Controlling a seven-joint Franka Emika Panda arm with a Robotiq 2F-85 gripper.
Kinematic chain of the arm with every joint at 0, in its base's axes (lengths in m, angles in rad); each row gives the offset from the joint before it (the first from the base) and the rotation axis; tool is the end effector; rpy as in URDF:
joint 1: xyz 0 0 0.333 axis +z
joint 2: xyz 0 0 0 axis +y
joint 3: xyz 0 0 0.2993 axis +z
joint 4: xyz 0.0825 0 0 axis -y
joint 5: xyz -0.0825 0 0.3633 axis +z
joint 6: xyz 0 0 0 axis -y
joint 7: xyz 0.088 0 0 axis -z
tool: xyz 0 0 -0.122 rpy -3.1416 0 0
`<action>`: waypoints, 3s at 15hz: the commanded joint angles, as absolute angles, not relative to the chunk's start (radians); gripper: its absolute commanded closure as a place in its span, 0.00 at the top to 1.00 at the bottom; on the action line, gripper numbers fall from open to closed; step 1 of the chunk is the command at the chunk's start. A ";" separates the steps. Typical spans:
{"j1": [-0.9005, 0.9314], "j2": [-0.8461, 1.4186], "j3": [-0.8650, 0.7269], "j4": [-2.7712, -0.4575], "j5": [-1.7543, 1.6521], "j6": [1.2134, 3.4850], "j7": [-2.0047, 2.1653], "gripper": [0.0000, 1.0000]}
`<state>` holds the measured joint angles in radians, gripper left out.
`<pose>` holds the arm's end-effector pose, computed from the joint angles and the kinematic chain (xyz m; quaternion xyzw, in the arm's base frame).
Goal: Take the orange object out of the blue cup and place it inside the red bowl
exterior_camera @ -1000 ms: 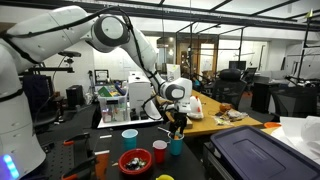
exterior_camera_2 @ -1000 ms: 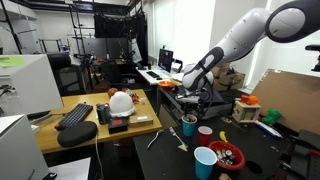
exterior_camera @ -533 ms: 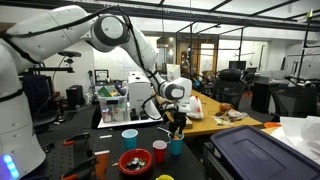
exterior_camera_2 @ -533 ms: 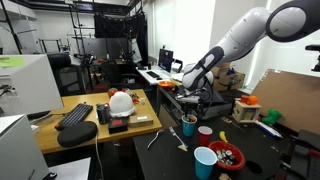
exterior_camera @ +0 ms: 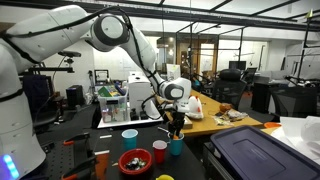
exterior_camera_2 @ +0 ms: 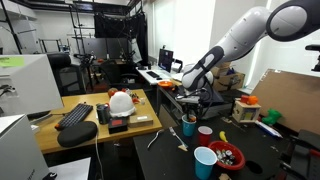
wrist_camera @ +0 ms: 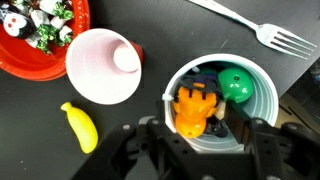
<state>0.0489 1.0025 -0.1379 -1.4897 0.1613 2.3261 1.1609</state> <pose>0.6493 -0.0445 0.0546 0.7889 -0.6096 -0.0629 0.0445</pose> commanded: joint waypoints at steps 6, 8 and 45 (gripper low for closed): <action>0.044 0.934 -0.130 -1.555 0.160 2.294 1.139 0.14; 0.044 0.929 -0.130 -1.563 0.160 2.296 1.136 0.14; -0.131 0.577 -0.016 -2.099 0.147 2.066 -0.108 0.14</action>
